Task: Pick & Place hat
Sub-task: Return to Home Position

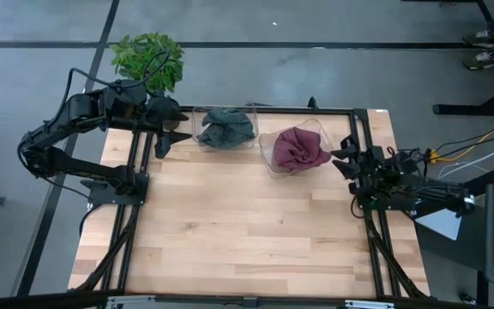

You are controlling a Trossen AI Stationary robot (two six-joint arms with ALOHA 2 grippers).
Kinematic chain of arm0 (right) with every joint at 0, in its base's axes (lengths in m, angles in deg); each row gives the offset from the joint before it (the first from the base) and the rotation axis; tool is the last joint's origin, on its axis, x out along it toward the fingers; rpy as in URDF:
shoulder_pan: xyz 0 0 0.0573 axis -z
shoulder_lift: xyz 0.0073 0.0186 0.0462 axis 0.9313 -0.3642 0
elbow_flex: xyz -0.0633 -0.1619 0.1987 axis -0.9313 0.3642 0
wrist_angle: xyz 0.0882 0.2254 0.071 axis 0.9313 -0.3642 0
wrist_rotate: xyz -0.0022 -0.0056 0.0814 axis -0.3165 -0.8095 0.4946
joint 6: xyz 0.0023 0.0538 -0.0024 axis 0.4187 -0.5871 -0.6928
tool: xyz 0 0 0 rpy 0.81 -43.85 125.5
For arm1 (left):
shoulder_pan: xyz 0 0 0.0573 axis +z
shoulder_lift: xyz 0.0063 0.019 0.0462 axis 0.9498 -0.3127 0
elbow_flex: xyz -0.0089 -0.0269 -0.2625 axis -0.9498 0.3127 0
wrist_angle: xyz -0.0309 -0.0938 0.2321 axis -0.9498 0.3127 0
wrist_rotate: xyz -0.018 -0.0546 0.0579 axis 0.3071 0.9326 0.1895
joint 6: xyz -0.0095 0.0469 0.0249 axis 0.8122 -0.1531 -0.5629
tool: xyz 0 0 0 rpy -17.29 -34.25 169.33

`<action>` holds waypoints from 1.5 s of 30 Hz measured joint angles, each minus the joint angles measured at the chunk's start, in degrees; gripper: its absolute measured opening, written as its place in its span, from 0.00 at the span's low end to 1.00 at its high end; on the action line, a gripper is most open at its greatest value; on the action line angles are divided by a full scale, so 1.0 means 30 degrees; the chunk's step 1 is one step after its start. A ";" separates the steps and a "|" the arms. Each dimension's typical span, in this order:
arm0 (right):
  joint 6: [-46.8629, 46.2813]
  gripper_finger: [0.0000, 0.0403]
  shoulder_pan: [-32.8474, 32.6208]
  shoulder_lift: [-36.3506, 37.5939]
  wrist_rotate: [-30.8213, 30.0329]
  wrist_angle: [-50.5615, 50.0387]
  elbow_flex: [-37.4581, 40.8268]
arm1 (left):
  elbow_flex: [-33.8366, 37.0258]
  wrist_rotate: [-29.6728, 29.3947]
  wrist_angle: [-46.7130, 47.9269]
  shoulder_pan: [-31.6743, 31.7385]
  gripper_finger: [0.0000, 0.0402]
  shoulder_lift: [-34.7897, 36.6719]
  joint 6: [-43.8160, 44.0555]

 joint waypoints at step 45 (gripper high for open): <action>-0.4683 0.35 0.0679 0.1195 0.1383 -0.8700 -0.0044 | 2.6864 0.1155 -2.5872 0.0007 0.67 1.3736 0.5331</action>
